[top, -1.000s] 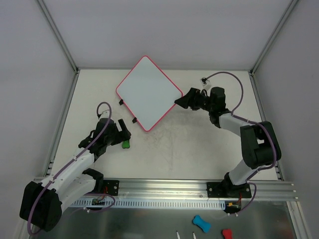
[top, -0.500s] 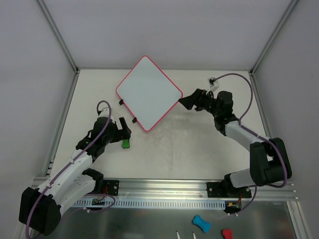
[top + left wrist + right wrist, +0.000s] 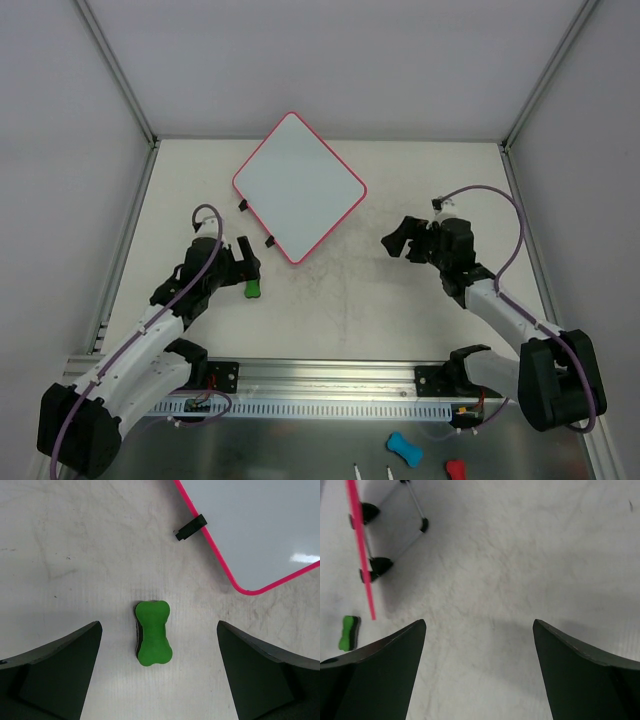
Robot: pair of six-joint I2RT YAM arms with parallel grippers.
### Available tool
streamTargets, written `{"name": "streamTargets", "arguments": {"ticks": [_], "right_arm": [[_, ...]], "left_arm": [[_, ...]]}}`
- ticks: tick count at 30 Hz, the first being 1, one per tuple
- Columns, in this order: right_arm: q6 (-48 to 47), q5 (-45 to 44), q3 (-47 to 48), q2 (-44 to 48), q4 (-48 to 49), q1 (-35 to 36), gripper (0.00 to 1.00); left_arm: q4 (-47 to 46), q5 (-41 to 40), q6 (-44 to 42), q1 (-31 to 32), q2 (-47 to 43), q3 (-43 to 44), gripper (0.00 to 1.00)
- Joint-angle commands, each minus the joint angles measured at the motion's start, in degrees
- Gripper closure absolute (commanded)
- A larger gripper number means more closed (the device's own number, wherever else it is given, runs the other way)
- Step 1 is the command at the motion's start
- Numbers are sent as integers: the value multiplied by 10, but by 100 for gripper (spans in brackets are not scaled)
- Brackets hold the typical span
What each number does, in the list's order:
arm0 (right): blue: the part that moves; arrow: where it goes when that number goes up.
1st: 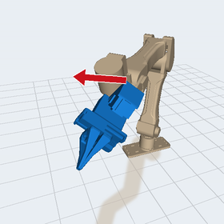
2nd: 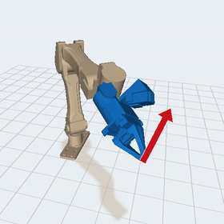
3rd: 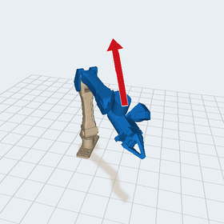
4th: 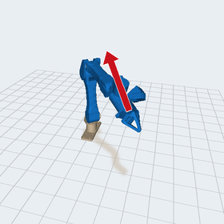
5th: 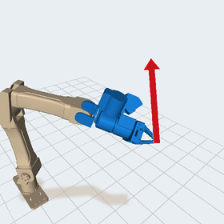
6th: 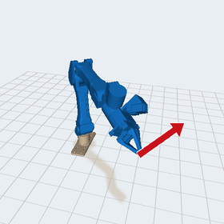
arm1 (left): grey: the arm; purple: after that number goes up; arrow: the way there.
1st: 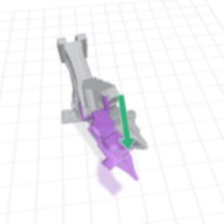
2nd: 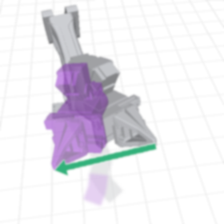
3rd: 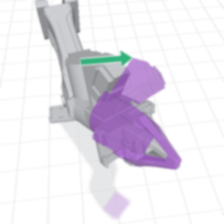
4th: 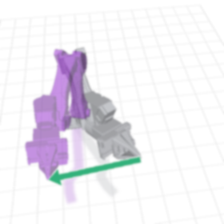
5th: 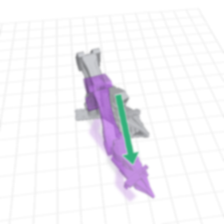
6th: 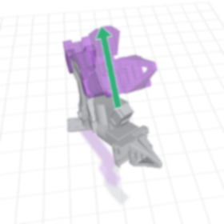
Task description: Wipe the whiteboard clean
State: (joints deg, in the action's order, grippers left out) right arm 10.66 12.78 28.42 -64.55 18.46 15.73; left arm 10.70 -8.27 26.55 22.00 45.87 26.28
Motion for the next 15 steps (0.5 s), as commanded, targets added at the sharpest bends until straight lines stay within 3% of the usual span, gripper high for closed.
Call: {"name": "streamTargets", "arguments": {"ticks": [1, 8, 15], "right_arm": [[-19, -47, 4, 7, -70, 3, 8], [-18, -105, -32, 21, -70, 22, 7], [11, -111, -50, 29, -47, 26, 1]], "left_arm": [[-26, -15, -20, -5, -23, -19, 1], [-75, 7, -25, -5, -81, -66, 1], [-81, 19, -27, -5, -83, -69, 1]]}}
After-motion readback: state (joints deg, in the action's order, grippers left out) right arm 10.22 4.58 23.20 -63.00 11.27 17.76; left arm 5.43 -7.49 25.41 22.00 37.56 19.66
